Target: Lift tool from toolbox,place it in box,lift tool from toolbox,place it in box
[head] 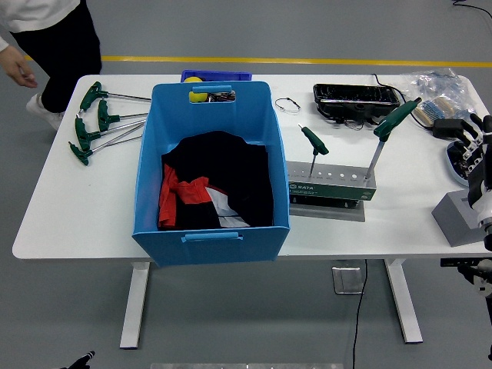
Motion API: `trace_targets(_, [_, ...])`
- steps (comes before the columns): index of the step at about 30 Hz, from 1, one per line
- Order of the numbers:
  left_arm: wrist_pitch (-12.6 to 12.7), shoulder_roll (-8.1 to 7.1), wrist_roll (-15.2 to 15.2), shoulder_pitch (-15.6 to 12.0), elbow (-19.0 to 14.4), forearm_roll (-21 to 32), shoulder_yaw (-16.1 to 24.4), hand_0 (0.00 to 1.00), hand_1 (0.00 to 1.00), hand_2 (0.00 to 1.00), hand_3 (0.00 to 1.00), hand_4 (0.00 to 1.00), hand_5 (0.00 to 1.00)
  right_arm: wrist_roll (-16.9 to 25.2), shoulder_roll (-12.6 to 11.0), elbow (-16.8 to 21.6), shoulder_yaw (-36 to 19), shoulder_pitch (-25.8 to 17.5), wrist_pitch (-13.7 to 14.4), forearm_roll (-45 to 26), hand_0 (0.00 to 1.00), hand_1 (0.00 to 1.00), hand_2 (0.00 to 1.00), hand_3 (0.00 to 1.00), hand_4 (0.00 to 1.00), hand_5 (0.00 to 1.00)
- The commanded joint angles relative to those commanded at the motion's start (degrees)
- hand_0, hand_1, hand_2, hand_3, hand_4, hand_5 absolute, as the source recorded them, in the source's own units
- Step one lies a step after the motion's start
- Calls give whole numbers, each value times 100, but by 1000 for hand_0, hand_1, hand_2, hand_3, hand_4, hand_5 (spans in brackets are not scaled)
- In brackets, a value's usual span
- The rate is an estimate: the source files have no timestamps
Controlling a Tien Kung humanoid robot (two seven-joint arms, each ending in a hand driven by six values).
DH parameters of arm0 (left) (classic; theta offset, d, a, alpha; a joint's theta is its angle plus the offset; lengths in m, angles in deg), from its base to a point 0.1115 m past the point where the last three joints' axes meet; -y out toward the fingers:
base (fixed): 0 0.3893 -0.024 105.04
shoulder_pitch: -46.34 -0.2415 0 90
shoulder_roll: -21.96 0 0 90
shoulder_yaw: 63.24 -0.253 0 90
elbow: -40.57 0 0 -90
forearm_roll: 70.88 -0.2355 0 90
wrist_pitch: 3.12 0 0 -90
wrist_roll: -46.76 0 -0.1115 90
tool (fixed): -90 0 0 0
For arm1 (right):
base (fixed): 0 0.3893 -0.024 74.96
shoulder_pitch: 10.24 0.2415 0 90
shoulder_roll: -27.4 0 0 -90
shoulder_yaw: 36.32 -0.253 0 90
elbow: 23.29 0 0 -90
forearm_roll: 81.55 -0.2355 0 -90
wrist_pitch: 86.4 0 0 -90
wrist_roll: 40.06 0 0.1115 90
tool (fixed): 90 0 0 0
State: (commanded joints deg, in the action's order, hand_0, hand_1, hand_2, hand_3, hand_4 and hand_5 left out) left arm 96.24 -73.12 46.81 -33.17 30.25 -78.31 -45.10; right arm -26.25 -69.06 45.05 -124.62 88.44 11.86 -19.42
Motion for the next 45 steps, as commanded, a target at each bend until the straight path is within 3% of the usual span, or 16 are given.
trace_targets(24, [-10, -16, -17, -22, 0, -73, 49, 877, 911, 894, 647, 760, 564, -8, -24, 57, -29, 6, 40, 72, 912, 856, 875, 900, 998, 998])
trace_targets(32, [-12, -9, -6, -5, 0, -40, 43, 877, 912, 894, 649, 763, 565, -74, -175, 171, 39, 64, 107, 396, 913, 861, 880, 921, 998, 992])
trace_targets(43, [-5, -3, -32, 5, 0, -149, 181, 878, 912, 895, 649, 763, 565, -137, -1118, 856, 487, 329, 178, 2249, 922, 873, 899, 942, 998, 979])
trace_targets(44, [-4, -2, -37, 7, 0, -168, 199, 878, 911, 895, 649, 763, 565, -148, -1239, 944, 585, 360, 130, 2425, 953, 911, 934, 967, 998, 919])
trace_targets(45, [-3, -2, -40, 9, 0, -184, 213, 878, 911, 895, 649, 763, 565, -162, -1374, 1031, 687, 394, 66, 2642, 953, 911, 934, 967, 998, 919])
